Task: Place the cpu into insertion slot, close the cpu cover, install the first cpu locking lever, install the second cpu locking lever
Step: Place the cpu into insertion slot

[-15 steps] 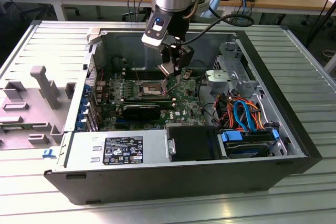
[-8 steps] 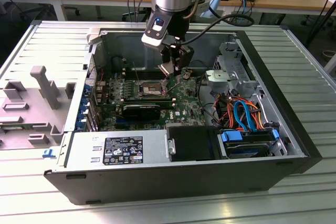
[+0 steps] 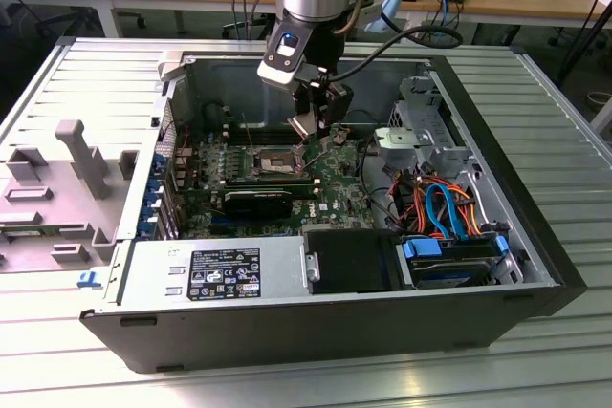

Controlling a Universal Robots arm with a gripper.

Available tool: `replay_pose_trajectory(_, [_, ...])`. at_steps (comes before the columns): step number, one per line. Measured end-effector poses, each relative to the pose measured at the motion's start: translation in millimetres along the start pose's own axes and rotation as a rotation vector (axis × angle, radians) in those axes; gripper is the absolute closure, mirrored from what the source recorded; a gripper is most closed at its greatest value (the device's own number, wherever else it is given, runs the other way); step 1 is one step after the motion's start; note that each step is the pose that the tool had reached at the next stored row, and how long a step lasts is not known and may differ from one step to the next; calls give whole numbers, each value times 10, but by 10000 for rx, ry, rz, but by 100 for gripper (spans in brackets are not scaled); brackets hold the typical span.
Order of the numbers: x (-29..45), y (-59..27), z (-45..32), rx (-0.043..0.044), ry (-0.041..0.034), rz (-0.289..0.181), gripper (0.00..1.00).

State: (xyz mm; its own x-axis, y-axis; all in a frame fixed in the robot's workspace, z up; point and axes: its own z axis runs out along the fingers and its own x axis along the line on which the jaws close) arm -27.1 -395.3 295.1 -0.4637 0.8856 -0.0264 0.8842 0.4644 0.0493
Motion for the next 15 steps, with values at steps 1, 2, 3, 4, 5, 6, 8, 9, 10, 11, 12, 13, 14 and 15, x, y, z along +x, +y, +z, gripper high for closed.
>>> replay_pose_trajectory(1, [0,0,0,0,-1,8,45])
replay_pose_trajectory(2, [0,0,0,1,-1,16,45])
replay_pose_trajectory(3, [0,0,0,0,-1,23,45])
replay_pose_trajectory(4, [0,0,0,1,-2,38,45])
replay_pose_trajectory(5, [0,0,0,1,-2,53,45])
replay_pose_trajectory(6, [0,0,0,2,-4,64,45])
replay_pose_trajectory(8, [0,0,0,2,-4,77,45])
replay_pose_trajectory(9, [0,0,1,2,-5,89,45])
replay_pose_trajectory(10, [0,0,1,3,-6,104,45])
replay_pose_trajectory(11, [0,0,1,3,-6,112,45])
replay_pose_trajectory(12, [0,0,1,4,-6,119,45])
replay_pose_trajectory(13, [0,0,1,4,-6,127,45])
replay_pose_trajectory(14, [0,0,1,4,-7,139,45])
replay_pose_trajectory(15, [0,0,1,4,-8,146,45])
